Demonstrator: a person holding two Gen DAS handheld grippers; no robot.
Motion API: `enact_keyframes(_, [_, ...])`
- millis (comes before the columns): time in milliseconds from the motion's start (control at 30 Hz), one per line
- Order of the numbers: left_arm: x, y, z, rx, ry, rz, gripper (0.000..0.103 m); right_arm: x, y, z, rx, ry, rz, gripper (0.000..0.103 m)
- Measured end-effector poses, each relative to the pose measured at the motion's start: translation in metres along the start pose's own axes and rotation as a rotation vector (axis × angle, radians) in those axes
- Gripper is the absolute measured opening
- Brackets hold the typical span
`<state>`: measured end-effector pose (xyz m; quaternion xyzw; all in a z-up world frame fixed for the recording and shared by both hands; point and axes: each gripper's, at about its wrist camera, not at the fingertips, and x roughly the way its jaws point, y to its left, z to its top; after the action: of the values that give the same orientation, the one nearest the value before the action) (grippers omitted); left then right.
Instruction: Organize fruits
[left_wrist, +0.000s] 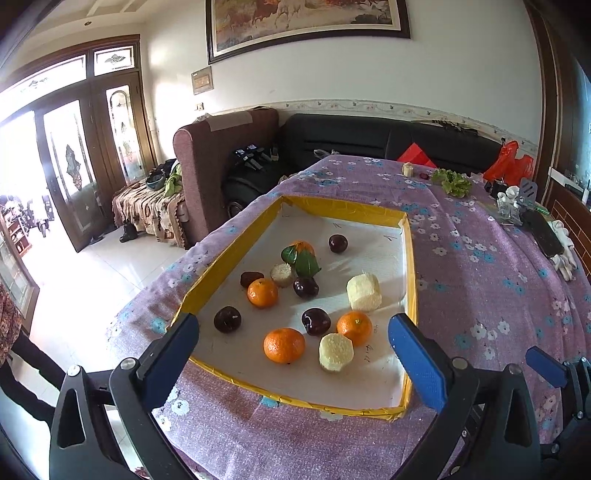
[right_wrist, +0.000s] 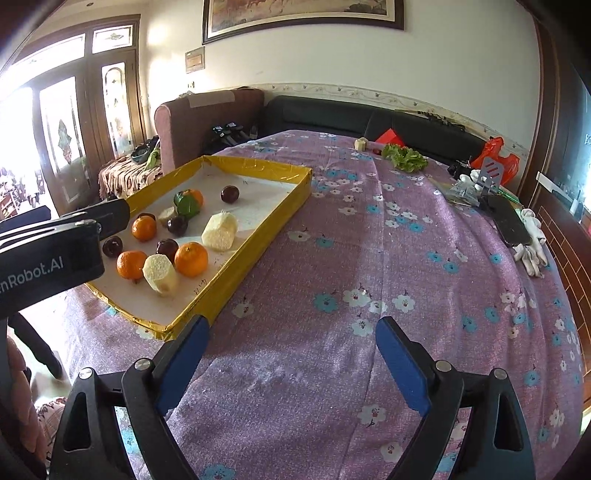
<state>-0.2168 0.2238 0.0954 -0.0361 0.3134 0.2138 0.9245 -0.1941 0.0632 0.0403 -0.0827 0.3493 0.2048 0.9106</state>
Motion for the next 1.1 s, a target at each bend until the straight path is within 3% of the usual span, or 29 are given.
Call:
enact_keyframes(933, [0.006, -0.001, -0.006, -0.001, -0.003, 0.018, 0.102, 0.005, -0.001, -0.005, 0.011, 0.023, -0.009, 0.094])
enact_keyframes(1033, [-0.002, 0.001, -0.006, -0.019, -0.044, 0.046, 0.102, 0.003, -0.003, -0.004, 0.018, 0.019, -0.011, 0.094])
enact_keyframes(1100, [-0.017, 0.004, -0.005, -0.031, -0.127, 0.105, 0.102, 0.001, -0.004, -0.003, 0.020, 0.011, -0.012, 0.094])
